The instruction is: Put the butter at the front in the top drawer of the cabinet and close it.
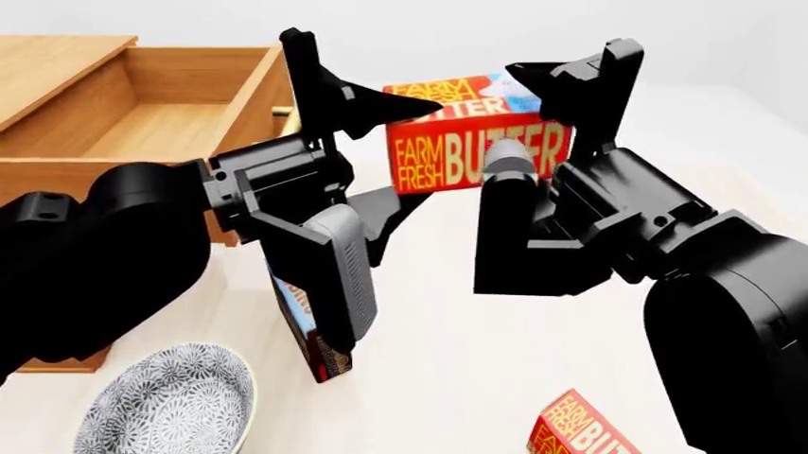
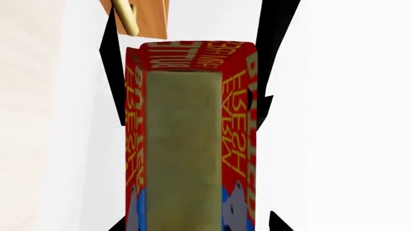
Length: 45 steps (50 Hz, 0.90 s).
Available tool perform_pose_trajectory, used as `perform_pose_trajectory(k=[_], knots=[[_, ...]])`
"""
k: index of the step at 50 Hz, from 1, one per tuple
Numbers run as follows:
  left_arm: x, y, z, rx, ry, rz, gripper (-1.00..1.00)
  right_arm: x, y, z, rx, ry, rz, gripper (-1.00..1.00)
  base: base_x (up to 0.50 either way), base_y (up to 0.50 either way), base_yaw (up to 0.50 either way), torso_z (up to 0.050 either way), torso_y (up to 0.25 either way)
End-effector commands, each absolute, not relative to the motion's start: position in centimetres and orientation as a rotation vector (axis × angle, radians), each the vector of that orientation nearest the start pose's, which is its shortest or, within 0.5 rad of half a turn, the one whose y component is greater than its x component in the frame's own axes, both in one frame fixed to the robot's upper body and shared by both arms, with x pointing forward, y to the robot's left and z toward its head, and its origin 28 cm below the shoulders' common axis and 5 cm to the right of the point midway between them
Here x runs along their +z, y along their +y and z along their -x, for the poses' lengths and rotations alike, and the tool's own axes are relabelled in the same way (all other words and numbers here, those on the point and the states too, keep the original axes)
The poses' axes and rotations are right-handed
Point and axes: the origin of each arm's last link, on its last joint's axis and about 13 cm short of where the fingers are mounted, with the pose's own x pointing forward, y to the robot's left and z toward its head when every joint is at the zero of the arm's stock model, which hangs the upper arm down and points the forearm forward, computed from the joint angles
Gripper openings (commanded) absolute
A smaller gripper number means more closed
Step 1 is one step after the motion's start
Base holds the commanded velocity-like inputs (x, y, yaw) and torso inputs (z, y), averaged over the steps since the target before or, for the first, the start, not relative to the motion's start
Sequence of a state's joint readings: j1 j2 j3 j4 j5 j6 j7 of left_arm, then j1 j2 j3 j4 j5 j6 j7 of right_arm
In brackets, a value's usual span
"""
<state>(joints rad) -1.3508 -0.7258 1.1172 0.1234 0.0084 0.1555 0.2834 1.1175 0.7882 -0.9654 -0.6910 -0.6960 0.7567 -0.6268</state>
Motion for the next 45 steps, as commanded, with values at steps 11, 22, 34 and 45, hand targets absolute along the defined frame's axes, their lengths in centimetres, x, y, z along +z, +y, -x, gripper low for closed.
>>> perform_pose_trajectory(k=[11,22,34,45], knots=[[31.2,22.4,-31.1,-0.788,-0.823,-1.335,-1.00,32.1,-14.4,-22.7,0.084,-0.450,1.647,1.00,0.00,0.00,0.00,0.001,0.001],[32.1,23.3,-30.3,-0.744,-0.803,-1.356,-1.00,31.9,-15.2,-22.2,0.048,-0.414,1.630,1.00,0.00,0.00,0.00,0.001,0.001],[33.4,23.6,-28.1,-0.643,-0.702,-1.114,-1.00,30.6,-16.4,-22.5,0.004,-0.278,1.428,1.00,0.00,0.00,0.00,0.000,0.002],[35.8,23.1,-25.9,-0.537,-0.619,-0.721,-1.00,29.3,-16.8,-22.7,-0.035,-0.173,1.072,1.00,0.00,0.00,0.00,0.001,0.001]])
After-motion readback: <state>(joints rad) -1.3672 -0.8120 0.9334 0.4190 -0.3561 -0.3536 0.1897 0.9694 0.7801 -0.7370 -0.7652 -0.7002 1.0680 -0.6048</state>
